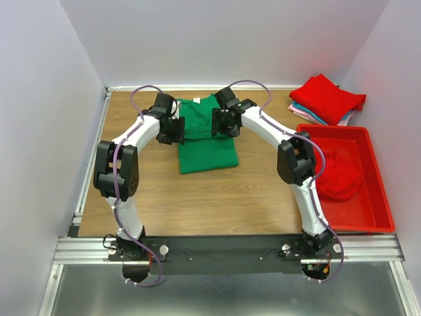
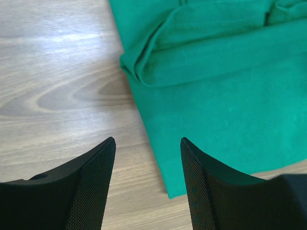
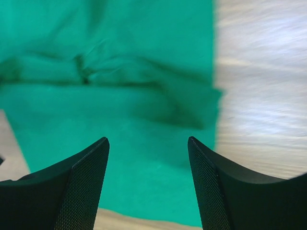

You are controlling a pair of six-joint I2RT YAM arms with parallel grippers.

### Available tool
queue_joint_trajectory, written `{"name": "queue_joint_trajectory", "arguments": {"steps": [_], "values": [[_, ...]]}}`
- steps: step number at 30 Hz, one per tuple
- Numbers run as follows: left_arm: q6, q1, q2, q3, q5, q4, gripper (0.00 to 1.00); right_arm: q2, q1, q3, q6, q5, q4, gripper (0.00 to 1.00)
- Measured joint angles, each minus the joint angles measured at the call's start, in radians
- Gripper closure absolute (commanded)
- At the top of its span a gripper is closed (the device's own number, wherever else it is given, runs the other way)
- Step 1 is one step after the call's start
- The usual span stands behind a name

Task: Fold and stack the t-shirts
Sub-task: Fold the tshirt

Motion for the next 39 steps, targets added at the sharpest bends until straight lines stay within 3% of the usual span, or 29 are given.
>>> {"name": "queue_joint_trajectory", "arguments": {"steps": [12, 25, 35, 39], "values": [[0.011, -0.029, -0.016, -0.080, 0.102, 0.060, 0.36, 0.024, 0.023, 0.012, -0.001, -0.036, -0.003, 0.30], [0.037, -0.056, -0.016, -0.137, 0.157, 0.083, 0.36, 0.167, 0.014, 0.188, -0.009, -0.006, -0.024, 0.29], [0.051, -0.058, -0.063, -0.244, 0.157, 0.095, 0.36, 0.259, -0.034, 0.423, -0.003, 0.063, -0.019, 0.27], [0.051, -0.059, -0.093, -0.262, 0.156, 0.094, 0.36, 0.258, -0.061, 0.428, 0.001, 0.080, -0.013, 0.26]]}}
